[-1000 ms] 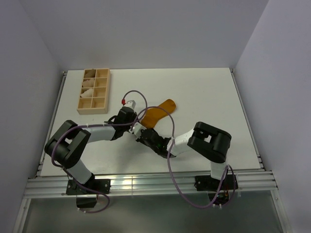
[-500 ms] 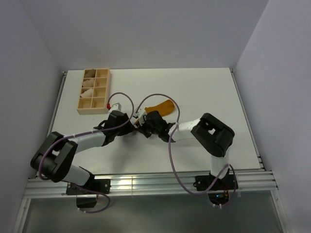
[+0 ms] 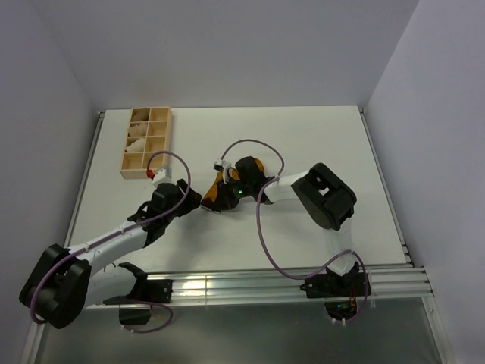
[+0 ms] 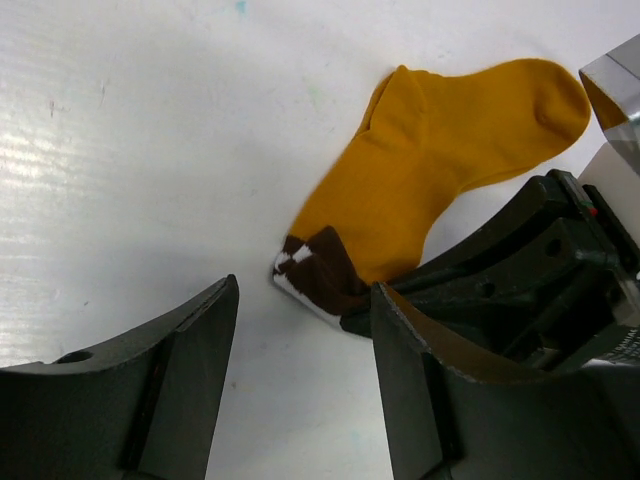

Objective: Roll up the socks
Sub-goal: Roll the sock at the center of the board.

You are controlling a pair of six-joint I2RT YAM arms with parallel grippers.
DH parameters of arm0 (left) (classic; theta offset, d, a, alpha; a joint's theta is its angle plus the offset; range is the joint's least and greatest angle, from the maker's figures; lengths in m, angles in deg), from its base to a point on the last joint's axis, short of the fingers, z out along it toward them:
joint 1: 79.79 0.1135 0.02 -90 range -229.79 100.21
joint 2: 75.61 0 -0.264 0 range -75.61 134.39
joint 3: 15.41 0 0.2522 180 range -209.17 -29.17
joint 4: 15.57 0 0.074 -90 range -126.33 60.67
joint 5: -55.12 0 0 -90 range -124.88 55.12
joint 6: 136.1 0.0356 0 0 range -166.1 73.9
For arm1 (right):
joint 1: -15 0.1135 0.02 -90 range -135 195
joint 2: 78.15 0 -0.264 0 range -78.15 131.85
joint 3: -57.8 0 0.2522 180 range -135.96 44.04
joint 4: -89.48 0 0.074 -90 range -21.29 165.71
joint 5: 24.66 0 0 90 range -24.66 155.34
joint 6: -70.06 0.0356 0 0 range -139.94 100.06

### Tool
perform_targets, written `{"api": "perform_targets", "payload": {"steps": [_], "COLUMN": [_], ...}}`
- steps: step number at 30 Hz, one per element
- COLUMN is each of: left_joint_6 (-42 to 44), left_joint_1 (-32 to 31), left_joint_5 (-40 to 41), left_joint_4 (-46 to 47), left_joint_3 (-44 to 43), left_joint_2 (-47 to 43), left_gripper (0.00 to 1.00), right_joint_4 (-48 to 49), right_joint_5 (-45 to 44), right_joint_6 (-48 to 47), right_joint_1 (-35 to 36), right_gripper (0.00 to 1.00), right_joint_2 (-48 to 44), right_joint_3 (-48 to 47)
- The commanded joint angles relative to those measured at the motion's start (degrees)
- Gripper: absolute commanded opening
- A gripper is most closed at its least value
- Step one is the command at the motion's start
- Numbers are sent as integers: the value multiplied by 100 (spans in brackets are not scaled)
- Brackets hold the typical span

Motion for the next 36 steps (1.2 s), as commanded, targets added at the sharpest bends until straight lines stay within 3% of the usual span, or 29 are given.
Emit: {"api": "perform_targets", "payload": {"steps": [1, 10, 18, 34, 36], "left_joint_6": [-372, -1452, -2445, -2508, -2534], "left_joint_1": [18, 9, -9, -26, -26], "left_joint_5": [-78, -201, -105, -289, -298], "left_joint_4": [247, 502, 739, 1416, 1416], "left_joint_3": [100, 443, 1137, 786, 760], "left_joint_2": [186, 521, -217, 1197, 1268], "left_gripper": [61, 59, 61, 52, 48], "right_joint_4": [-465, -32, 827, 2050, 2164], "right_joint_5": [894, 1334, 895, 394, 367], "right_joint_6": [754, 2056, 3321, 4420, 4473], "right_joint_1": [1, -114, -158, 36, 53], "right_gripper": [0, 0, 0, 0, 0], "right_joint_2": [361, 678, 669, 809, 809], "right_joint_3": [-32, -278, -24, 310, 363]}}
